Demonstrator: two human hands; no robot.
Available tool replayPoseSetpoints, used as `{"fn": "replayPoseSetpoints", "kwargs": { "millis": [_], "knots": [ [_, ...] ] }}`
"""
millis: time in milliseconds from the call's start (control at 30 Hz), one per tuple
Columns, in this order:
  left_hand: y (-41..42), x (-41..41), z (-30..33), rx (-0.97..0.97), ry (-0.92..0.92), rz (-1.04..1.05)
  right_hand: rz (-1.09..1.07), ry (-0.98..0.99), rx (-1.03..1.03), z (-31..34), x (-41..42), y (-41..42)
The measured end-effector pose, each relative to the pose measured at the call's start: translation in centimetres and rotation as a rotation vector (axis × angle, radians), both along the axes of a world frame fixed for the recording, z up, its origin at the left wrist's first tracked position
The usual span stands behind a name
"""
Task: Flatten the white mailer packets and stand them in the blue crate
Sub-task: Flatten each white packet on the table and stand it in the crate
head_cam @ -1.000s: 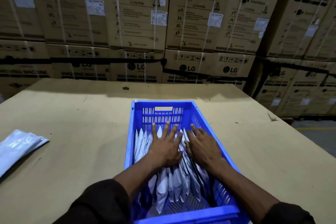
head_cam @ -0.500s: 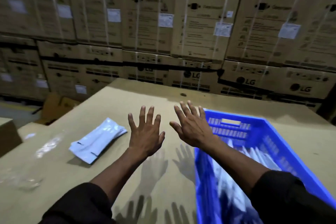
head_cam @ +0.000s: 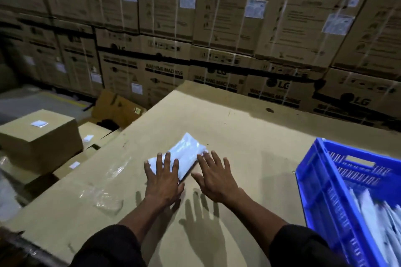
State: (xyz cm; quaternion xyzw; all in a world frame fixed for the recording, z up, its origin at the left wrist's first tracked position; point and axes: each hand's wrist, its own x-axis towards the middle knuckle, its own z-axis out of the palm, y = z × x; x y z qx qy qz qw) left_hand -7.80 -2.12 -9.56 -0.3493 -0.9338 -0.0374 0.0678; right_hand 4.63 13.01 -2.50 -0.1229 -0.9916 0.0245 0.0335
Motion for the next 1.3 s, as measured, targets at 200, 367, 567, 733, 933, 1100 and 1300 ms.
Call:
{"fn": "replayPoseSetpoints", "kwargs": {
  "millis": [200,367,567,733,933,1100,1300],
  "knots": [
    [2.0,-2.8,-0.3,-0.005,-0.064,-0.013,-0.020,-0.087,-0.015,-3.0,-0.3,-0.1],
    [1.6,-4.0,-2.0,-0.049,-0.143,-0.057,-0.082,-0.120,-0.070,-3.1,1.0,1.4],
    [-0.4,1.6,-3.0,0.015,-0.206,-0.385,-0.079,-0.063,-0.053,-3.6,4.2,1.9],
    [-0.3,7.1,-1.0,0.008,-0.424,-0.541,-0.050,0.125,0.038,-5.3,8.2,1.7],
    [1.3,11.5,-1.8,-0.051,-0.209,-0.391,-0.063,0.111,0.050,-9.7,12.0,0.8],
    [2.5,12.9,-3.2,-0.092,-0.162,-0.241,-0.108,0.136,0.030,-9.5,11.0,1.5],
    [2.8,11.7,-4.1,-0.070,-0.172,-0.151,-0.047,0.126,0.009,-10.9,9.7,2.4]
  ]
}}
